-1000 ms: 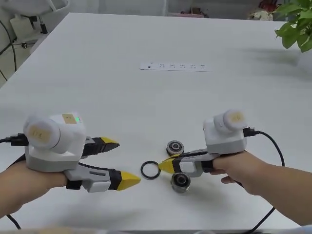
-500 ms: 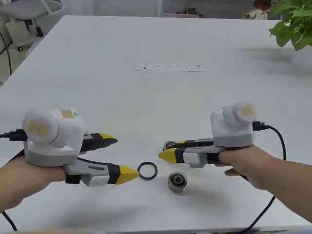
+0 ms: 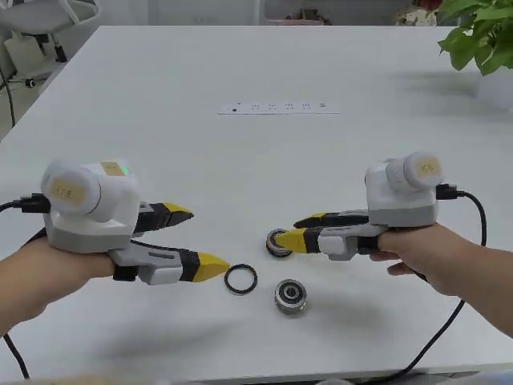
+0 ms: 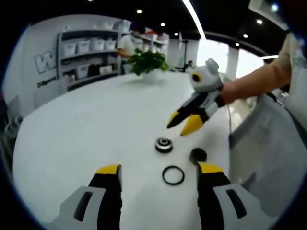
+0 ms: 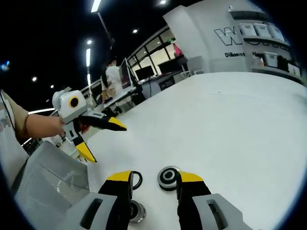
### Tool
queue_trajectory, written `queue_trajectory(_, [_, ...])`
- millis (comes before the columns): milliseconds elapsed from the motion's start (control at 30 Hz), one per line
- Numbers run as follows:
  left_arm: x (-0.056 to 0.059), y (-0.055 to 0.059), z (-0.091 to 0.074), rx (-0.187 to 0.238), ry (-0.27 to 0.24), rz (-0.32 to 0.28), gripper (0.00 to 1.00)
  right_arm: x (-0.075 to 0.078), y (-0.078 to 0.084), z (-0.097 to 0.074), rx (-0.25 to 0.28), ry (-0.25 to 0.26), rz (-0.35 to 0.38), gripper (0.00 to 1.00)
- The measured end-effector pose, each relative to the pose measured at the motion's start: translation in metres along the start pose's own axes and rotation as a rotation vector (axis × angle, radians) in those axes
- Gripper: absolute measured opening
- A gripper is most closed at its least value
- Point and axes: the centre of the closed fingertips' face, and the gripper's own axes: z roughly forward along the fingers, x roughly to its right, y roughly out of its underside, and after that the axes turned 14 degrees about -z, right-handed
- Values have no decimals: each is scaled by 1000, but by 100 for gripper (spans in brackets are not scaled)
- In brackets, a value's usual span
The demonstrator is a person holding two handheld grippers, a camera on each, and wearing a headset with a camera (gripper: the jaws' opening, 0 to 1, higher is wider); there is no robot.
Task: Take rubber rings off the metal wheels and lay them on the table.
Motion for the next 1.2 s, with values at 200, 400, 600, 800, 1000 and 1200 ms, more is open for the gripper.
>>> queue_trajectory(200, [-2,-5,13,-5,4,5,62,5,11,-1,-26,0,-36,34])
queue_trajectory(400, [0,-7,28,-17,18,10,59,15,20,0,-37,22,-56,32])
queue_trajectory(600, [2,-7,42,-32,29,10,55,20,27,3,-59,32,-83,31])
queue_trajectory(800, [5,-5,55,-49,44,9,50,20,33,9,-79,28,-109,28])
queue_trajectory(1000, [6,-4,69,-62,61,2,45,22,37,14,-90,29,-139,22])
queue_trajectory(1200, [10,-3,79,-83,71,14,41,23,39,17,-97,29,-146,21])
